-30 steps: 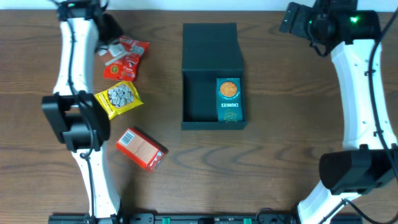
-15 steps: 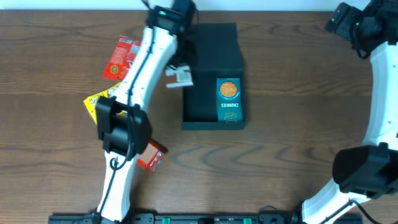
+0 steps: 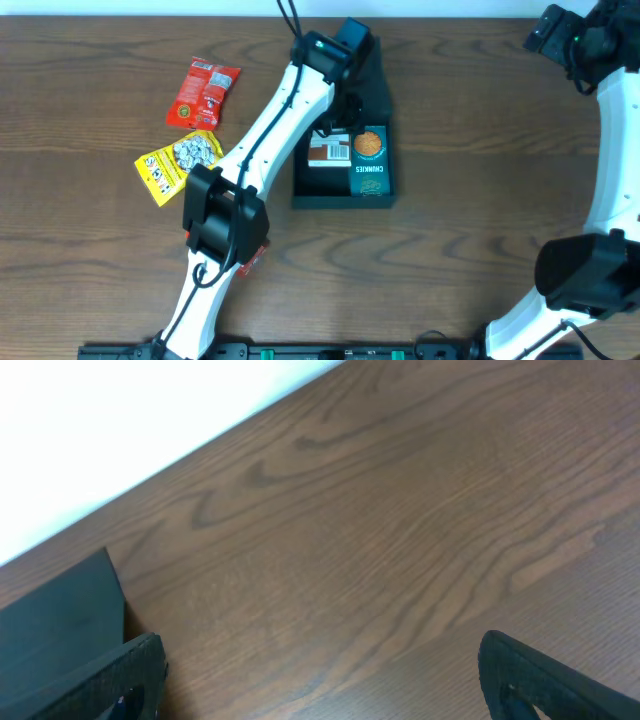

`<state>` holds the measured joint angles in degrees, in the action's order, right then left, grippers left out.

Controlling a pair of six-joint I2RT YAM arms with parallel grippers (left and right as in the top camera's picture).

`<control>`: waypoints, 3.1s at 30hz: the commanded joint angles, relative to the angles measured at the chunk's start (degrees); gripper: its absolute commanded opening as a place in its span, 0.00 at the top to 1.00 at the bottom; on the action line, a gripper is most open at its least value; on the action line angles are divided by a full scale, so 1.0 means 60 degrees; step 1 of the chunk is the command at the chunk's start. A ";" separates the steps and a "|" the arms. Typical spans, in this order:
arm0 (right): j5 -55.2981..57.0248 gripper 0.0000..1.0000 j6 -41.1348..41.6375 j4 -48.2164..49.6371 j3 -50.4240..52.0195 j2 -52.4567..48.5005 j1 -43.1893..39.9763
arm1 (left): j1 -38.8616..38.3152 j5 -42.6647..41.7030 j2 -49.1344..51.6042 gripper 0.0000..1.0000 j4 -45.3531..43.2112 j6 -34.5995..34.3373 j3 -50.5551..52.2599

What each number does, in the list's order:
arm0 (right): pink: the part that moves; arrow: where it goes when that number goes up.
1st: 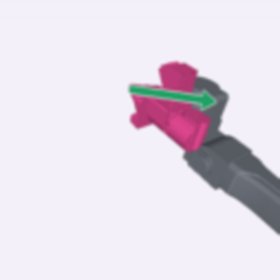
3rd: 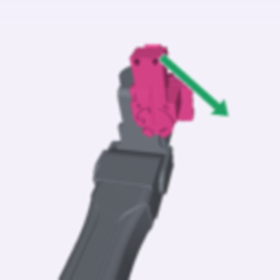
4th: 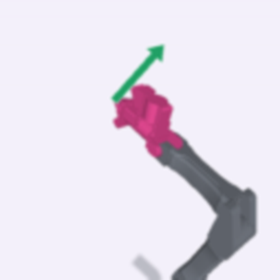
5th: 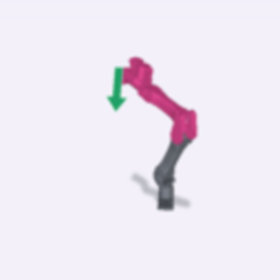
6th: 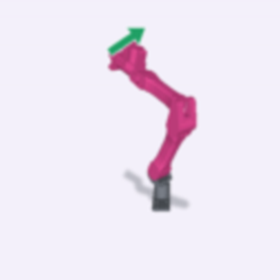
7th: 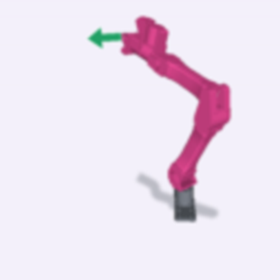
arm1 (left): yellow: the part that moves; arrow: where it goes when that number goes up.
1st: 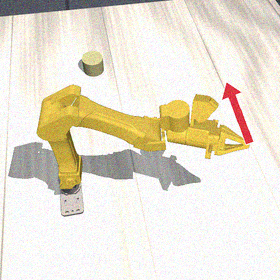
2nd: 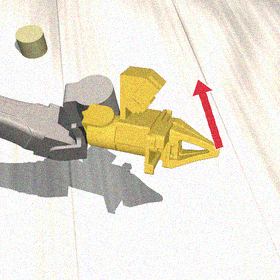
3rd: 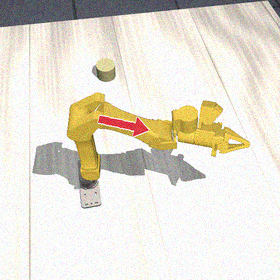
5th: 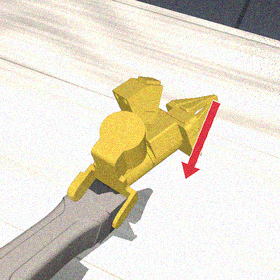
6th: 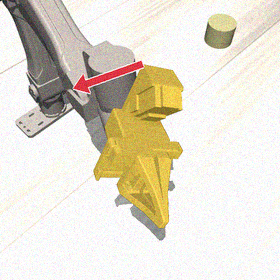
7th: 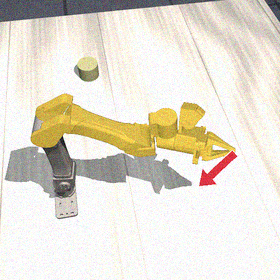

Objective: Pack container
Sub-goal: 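Place the Pocky box into the black box beside the teal box, then move the left gripper to the orange-red box and grasp it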

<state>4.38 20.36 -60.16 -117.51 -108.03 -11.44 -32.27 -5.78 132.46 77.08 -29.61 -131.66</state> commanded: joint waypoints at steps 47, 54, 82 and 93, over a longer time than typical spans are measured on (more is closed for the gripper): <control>-0.0058 0.01 -0.0368 0.0288 0.0007 0.0004 -0.0124 | 0.3442 0.3016 -0.3322 0.14 0.2830 -0.2237 0.2116; -0.0058 0.01 -0.0368 0.0299 0.0007 0.0004 -0.0124 | 0.3435 0.1490 -0.5876 0.14 0.0000 -0.3442 0.7453; -0.0310 0.01 -0.0696 0.0674 0.0007 0.0004 -0.0098 | 0.3064 0.0481 -0.7344 0.02 -0.5005 -0.5712 1.4014; -0.0350 0.01 -0.0692 0.0674 0.0007 0.0004 -0.0098 | 0.3064 0.0521 -0.7238 0.02 -0.5479 -0.5716 1.4509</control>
<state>2.50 17.30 -56.10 -117.47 -108.05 -11.44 -13.78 -3.03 88.40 44.56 -63.22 -45.39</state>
